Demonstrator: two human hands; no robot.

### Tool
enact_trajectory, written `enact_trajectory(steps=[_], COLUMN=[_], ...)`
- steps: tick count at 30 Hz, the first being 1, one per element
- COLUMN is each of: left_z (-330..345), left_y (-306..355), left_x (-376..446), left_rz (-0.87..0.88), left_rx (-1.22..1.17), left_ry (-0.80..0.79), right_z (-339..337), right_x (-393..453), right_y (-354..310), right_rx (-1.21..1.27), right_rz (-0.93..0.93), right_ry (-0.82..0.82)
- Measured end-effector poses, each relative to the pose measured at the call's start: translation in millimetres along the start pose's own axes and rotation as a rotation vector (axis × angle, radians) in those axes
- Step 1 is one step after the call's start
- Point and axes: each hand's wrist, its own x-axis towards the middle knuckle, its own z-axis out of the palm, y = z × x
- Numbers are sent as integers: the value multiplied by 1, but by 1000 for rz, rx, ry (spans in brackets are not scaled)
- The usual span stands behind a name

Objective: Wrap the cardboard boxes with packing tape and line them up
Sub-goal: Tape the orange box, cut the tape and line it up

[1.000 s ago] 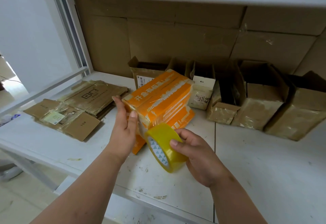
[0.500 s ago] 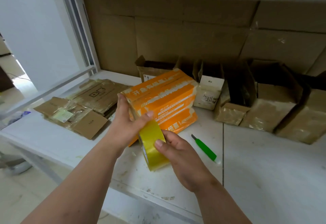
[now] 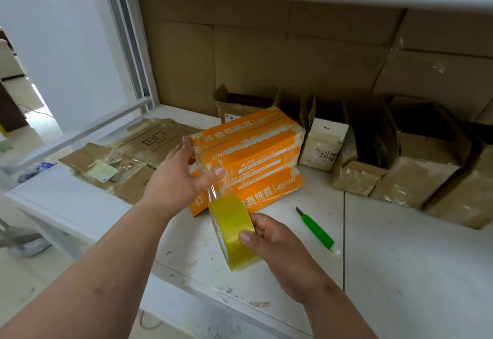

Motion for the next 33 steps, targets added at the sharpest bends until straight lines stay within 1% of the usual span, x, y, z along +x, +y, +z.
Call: enact_trajectory(steps=[3,5,8,10,12,13,15,17,18,19,20,21,23,24,26,27,28,31,33], left_z=[2,6,12,15,17,21,28,34,36,38,38,37,37,36,37,38,39,40,41], left_y=[1,4,12,15,18,17,13,11,9,8,9,11,14,16,18,18,18,18,19], left_x=[-2,-7,-20,-29,-37,-41,-46,-49,-50,-51,-53,-55,-57,-57,-59,-60,-61,-61,-61], left_rz=[-13,-33,-75,-76,-82,-93,-170,-311,-369,-404,-423,-428,-419,-413,-408,-410,-414,-434,-443], left_rx=[-48,-112,-306,-457,-554,-586,-657,-777,-817,-842,-854,-858,-860,-864,-877,-884,-892,-929,-953], left_ry=[-13,30,60,26,-6,6,68,101,103,94,82,74,61,54,40,39,41,52,63], right_z=[2,3,5,5,3,2,-1,-6,-10,-16,-23,-32,-51,-59,-71,-75,-77,-79,-78], right_x=[-1,0,2,3,3,4,2,-2,-4,-6,-6,-6,-3,-1,-2,-3,-4,-2,1], right_y=[0,-1,-3,-5,-7,-7,-8,-11,-13,-15,-15,-15,-7,-2,9,14,17,20,15], right_rx=[-37,-49,-32,-18,-12,-18,-43,-83,-110,-147,-194,-260,-508,-688,-1008,-1097,-1129,-1149,-1051], right_rz=[-9,-17,-25,-31,-18,-10,6,17,23,22,16,8,46,118,333,407,436,354,240], right_ry=[38,77,95,90,95,98,76,32,37,87,189,326,588,635,576,528,499,487,486])
